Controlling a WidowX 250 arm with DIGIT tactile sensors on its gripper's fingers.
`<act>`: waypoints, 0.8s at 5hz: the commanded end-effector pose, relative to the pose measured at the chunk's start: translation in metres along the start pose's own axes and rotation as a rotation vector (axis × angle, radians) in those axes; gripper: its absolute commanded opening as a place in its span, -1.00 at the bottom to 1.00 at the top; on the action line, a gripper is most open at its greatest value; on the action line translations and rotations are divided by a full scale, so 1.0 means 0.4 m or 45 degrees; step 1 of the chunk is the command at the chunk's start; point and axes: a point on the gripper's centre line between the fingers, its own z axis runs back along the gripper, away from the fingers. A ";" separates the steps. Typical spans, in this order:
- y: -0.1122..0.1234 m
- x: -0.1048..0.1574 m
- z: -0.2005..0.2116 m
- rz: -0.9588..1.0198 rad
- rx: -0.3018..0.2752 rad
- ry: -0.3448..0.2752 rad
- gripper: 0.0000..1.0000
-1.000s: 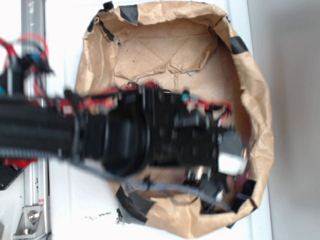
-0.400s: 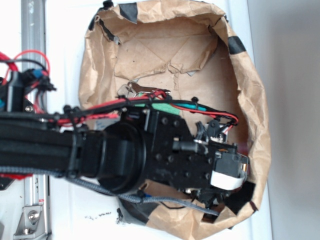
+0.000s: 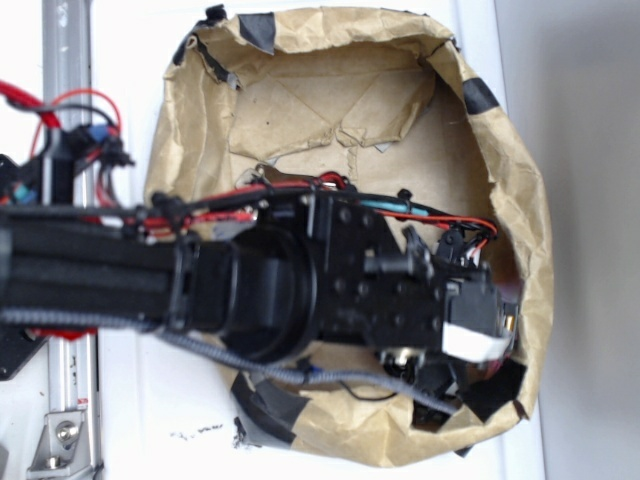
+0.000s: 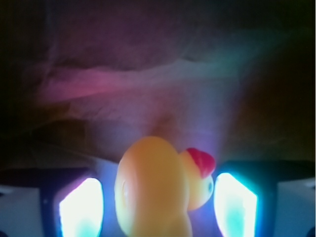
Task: Grab the yellow duck.
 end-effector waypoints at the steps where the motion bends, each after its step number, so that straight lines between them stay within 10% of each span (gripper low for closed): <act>1: 0.038 0.002 0.034 0.047 0.007 -0.065 -1.00; 3: 0.140 -0.050 0.262 0.484 0.010 -0.042 -1.00; 4: 0.143 -0.081 0.337 0.658 0.037 0.201 -1.00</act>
